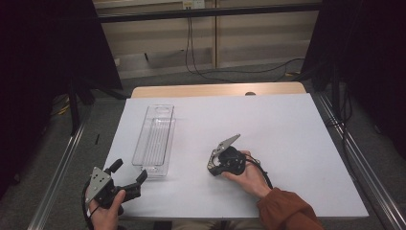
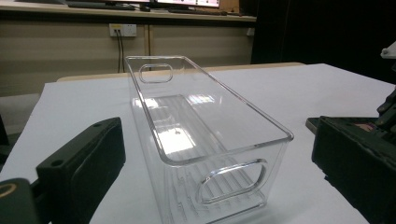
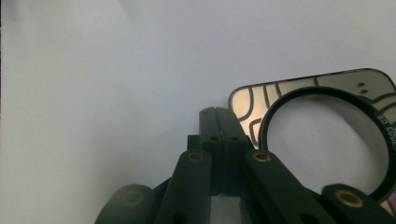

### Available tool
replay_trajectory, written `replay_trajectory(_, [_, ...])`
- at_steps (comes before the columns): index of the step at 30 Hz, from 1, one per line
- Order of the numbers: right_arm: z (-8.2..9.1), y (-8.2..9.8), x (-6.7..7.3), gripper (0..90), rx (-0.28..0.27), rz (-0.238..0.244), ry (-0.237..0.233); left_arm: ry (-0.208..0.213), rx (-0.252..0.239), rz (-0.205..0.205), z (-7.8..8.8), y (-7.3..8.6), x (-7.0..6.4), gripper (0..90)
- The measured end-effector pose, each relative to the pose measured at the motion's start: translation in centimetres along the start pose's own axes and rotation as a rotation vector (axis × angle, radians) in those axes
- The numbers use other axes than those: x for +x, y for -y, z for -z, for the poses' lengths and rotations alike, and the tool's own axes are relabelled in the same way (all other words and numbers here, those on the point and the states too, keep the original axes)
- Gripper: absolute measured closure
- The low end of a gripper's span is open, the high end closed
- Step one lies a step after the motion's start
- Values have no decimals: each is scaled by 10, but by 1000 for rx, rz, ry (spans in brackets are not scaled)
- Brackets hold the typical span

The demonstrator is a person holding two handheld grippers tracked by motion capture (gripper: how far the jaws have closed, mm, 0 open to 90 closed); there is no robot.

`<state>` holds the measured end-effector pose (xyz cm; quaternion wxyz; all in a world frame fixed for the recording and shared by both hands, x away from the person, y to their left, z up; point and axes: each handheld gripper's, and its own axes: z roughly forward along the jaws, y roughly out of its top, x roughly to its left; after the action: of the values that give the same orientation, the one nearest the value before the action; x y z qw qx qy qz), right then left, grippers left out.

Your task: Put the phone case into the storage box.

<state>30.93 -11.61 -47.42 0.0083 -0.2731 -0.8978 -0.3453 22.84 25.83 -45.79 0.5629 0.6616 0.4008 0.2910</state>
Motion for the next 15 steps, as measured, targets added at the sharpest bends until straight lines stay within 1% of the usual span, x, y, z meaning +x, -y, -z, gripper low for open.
replay_trajectory(5, [2, 0, -5, 900, 1, -11, 18, 0, 1, -1, 0, 0, 0, 28])
replay_trajectory(6, [1, 1, -5, 900, -8, -21, 16, 1, 1, -1, 0, 0, 0, 28])
replay_trajectory(7, [2, 1, -6, 900, 1, -22, 23, 0, 1, 0, 0, 0, 0, 28])
replay_trajectory(8, [2, 1, -7, 900, -8, -17, 26, 1, 1, -1, 0, 0, 0, 28])
replay_trajectory(10, [3, 1, -9, 900, -4, -27, 34, 1, 1, -1, 0, 0, 0, 28])
replay_trajectory(11, [4, 1, -10, 900, -3, -20, 42, 1, 1, -1, 0, 0, 0, 28])
replay_trajectory(13, [4, 0, -13, 900, -1, -35, 50, 1, 1, -1, 0, 0, 0, 28])
replay_trajectory(15, [5, 0, -15, 900, 2, -45, 47, 1, 1, -1, 0, 0, 0, 28])
